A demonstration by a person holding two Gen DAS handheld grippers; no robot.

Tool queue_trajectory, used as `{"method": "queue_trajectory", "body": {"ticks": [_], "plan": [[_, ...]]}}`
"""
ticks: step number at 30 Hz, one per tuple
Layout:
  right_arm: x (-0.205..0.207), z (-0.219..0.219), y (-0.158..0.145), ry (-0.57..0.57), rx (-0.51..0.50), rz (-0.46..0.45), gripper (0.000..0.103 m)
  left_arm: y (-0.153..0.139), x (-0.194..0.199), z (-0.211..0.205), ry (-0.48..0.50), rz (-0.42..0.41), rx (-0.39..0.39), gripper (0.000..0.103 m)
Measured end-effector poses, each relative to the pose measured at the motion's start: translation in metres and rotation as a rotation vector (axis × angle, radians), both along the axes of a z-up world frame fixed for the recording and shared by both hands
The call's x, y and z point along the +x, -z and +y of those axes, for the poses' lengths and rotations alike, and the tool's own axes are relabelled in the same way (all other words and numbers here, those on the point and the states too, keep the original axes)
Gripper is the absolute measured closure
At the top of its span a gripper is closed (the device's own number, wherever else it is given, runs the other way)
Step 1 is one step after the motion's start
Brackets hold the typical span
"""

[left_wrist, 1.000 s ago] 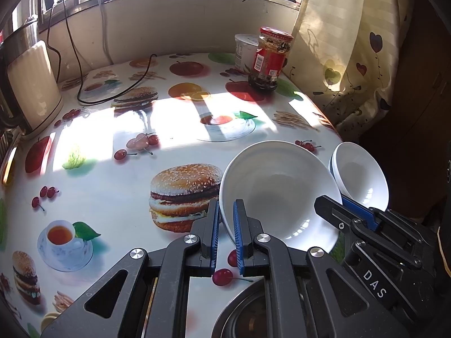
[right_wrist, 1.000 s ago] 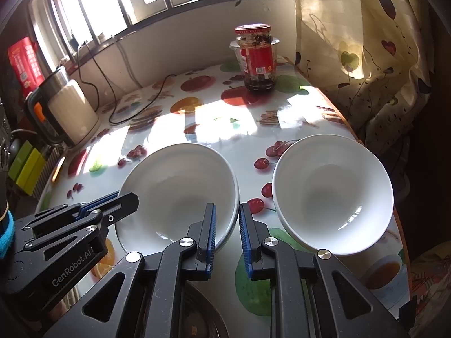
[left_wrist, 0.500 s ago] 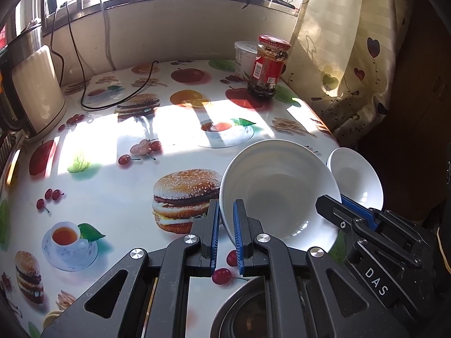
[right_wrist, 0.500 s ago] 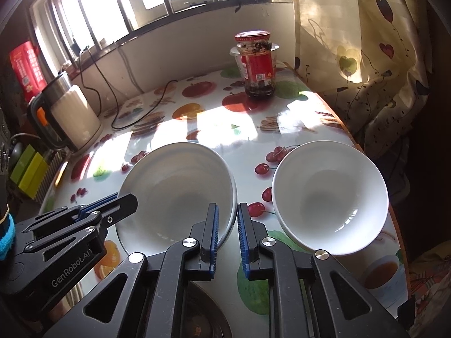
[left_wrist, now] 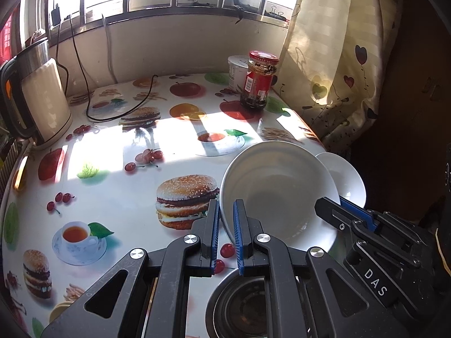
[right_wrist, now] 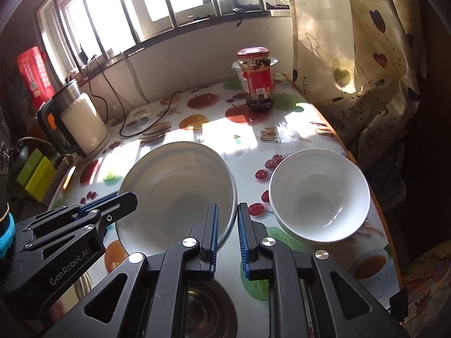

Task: Organize plates and bowls
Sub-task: 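Lift and carry the white bowls over the steel bowl with both tools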

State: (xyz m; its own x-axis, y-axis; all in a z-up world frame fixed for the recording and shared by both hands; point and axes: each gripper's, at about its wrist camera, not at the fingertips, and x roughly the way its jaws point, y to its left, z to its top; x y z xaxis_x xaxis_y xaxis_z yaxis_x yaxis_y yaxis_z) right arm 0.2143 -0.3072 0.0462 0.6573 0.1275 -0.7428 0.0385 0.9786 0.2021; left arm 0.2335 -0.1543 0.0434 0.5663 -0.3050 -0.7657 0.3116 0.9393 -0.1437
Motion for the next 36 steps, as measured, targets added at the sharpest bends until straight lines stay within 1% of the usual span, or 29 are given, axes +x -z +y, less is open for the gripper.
{"method": "queue_trajectory", "body": {"ticks": [10, 18, 27, 36], "plan": [[-0.024, 0.002, -0.011, 0.008, 0.004, -0.022, 0.089, -0.011, -0.024, 0.005, 0.010, -0.019, -0.015, 0.093], [-0.045, 0.007, -0.014, 0.009, 0.000, -0.029, 0.089, -0.012, -0.042, 0.010, 0.016, -0.023, -0.020, 0.093], [-0.064, 0.011, -0.010, 0.016, 0.006, -0.020, 0.089, -0.004, -0.061, 0.014, 0.027, -0.006, -0.014, 0.093], [-0.079, 0.014, 0.000, 0.018, 0.012, -0.003, 0.089, 0.010, -0.075, 0.018, 0.030, 0.031, -0.004, 0.093]]}}
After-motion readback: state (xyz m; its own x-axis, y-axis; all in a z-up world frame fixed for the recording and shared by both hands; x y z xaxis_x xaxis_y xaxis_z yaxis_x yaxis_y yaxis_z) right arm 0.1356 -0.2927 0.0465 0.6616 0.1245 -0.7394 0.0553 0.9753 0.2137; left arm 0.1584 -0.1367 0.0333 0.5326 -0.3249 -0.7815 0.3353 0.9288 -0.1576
